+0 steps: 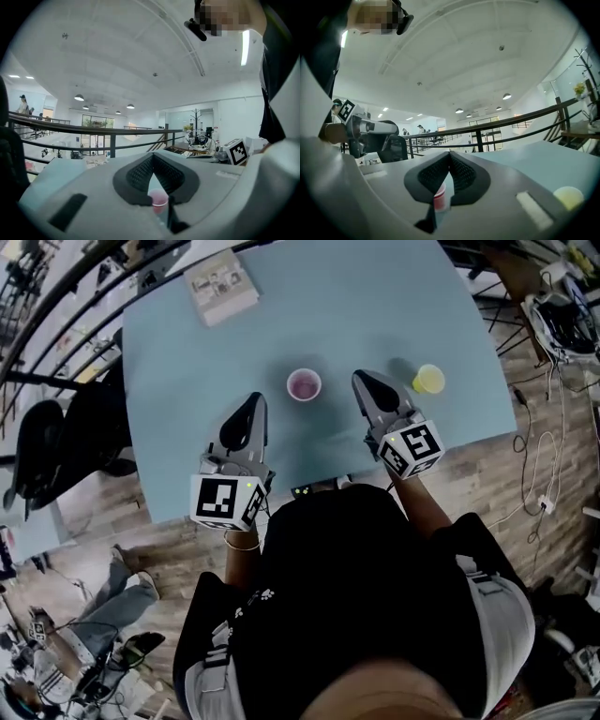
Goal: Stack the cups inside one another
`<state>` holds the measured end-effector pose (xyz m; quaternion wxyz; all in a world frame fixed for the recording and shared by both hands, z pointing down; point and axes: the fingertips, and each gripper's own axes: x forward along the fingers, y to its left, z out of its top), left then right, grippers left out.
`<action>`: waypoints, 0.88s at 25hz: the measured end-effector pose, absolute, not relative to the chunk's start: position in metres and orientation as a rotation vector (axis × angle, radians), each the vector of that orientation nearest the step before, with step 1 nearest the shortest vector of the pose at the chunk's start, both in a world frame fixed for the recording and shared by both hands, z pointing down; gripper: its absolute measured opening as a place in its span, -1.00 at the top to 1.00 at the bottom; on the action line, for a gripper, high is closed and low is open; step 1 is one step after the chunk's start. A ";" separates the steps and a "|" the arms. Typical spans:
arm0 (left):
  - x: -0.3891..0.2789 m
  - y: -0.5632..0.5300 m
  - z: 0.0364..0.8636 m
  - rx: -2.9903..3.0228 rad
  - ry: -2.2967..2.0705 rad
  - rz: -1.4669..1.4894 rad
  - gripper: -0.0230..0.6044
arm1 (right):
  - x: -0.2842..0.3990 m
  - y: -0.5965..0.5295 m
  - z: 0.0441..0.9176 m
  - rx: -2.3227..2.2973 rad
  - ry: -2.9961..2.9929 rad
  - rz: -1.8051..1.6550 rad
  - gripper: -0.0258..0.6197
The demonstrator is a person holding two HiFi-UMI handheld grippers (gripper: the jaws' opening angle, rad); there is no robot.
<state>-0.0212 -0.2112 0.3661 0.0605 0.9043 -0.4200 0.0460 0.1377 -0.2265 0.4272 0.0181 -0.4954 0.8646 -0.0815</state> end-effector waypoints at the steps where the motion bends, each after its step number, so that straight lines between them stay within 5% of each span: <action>1: -0.014 -0.212 0.367 2.751 -1.233 0.137 0.98 | 0.145 -0.222 0.427 -1.575 2.665 -0.251 0.90; 11: 0.040 -0.219 0.372 2.830 -1.022 0.158 0.98 | 0.235 -0.200 0.436 -1.927 2.473 -0.209 0.88; 22: 0.073 -0.219 0.370 2.857 -0.989 0.231 0.98 | 0.335 -0.189 0.466 -2.212 2.329 -0.279 0.54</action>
